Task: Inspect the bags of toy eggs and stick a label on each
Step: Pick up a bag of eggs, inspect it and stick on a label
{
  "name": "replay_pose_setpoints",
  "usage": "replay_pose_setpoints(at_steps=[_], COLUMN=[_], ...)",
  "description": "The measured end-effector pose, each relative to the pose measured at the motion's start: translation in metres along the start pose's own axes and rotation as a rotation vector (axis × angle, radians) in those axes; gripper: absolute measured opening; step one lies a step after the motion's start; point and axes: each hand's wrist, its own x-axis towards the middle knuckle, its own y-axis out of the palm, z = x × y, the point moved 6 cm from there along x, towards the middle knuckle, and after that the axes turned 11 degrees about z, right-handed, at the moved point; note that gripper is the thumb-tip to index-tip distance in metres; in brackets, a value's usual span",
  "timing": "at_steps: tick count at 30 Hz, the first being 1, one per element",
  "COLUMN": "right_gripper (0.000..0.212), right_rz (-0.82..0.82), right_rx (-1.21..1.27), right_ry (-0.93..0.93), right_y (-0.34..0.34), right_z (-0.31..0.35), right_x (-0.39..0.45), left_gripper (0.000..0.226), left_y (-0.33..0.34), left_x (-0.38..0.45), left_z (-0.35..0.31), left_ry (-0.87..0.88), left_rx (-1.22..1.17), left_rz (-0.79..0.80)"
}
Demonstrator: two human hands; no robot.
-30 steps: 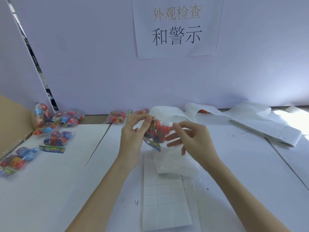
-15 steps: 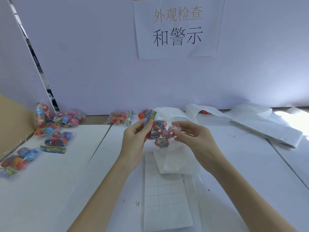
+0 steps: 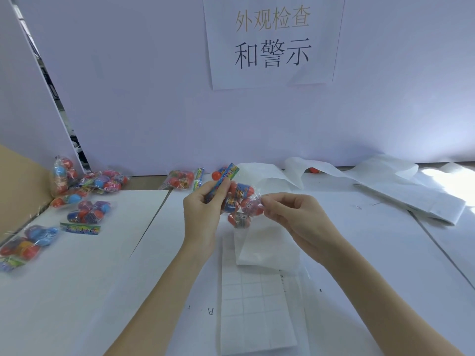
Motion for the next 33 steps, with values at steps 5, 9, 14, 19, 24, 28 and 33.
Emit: replay_pose_setpoints(at_steps=[5, 9, 14, 19, 24, 28, 33], right_gripper=[0.009, 0.009, 0.011, 0.031, 0.053, 0.054, 0.068], right_rz=[0.062, 0.039, -0.028, 0.051, 0.018, -0.003, 0.119], right_rx=[-0.036, 0.032, 0.193, 0.155, -0.123, -0.146, -0.560], right_ry=[0.054, 0.048, 0.043, 0.110, 0.045, 0.024, 0.125], right_y=[0.002, 0.004, -0.004, 0.003, 0.006, 0.005, 0.002], right_z=[-0.001, -0.001, 0.001, 0.000, 0.000, 0.001, -0.007], right_x=[-0.002, -0.002, 0.001, 0.001, -0.002, 0.001, -0.002], left_gripper=[0.011, 0.045, 0.028, 0.017, 0.026, 0.053, 0.014], left_y=[-0.005, -0.007, 0.008, 0.011, 0.019, 0.022, 0.008], left_x=[-0.001, 0.000, 0.000, -0.003, -0.007, -0.006, -0.003], left_z=[-0.008, -0.006, -0.002, 0.001, -0.003, -0.005, -0.010], left_ry=[0.114, 0.002, -0.096, -0.083, -0.075, 0.017, 0.179], left_rx=[0.126, -0.088, -0.247, -0.035, 0.054, 0.109, 0.358], left_rz=[-0.014, -0.033, 0.183, 0.225, 0.311, 0.358, 0.176])
